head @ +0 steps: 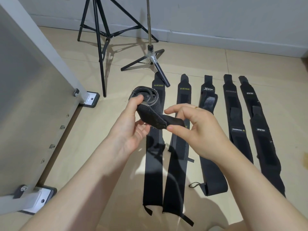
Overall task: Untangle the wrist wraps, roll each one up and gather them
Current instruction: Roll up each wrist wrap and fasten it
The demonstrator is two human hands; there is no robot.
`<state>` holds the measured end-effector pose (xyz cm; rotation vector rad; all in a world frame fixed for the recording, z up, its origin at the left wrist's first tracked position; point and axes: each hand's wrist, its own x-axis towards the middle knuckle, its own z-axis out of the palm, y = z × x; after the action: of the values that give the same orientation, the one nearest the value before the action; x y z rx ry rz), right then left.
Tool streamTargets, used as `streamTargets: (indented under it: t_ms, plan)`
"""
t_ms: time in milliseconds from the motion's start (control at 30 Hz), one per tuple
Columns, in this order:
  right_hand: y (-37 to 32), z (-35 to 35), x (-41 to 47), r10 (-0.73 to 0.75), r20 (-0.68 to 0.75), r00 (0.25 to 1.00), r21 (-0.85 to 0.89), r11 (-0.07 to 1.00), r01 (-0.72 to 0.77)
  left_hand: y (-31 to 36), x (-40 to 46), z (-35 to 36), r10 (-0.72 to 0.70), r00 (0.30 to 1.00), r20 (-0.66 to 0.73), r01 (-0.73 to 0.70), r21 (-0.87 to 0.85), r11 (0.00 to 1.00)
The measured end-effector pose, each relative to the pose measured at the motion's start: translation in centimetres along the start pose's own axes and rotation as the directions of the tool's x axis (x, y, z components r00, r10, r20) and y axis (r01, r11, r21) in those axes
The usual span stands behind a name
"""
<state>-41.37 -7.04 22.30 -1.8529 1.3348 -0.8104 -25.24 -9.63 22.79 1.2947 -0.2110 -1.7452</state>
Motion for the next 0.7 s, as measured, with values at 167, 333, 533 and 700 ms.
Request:
streamTargets:
  t_ms: [167,333,533,700]
  plan:
    - [0.2,-1.5,0.3,0.094,-0.015,0.995,0.128,0.988,-0.091,0.3,-0.2,-0.4,-0.023,0.995,0.098,0.012,0.118,0.993]
    - [1.3,-3.2,1.1,0.191,0.07,0.979,0.316,0.927,-0.204,0.5,-0.3,-1.1,-0.144,0.933,0.33,0.005,0.389,0.921]
    - [1.2,-2.8,0.7,0.075,0.346,0.935,0.548,0.793,-0.266,0.8,0.1,-2.2,-0.344,0.723,0.599,-0.043,0.536,0.843]
    - [1.1,-2.2,0.8,0.073,0.278,0.958,0.511,0.833,-0.212,0.8,0.7,-2.1,-0.315,0.854,0.415,0.014,0.585,0.811]
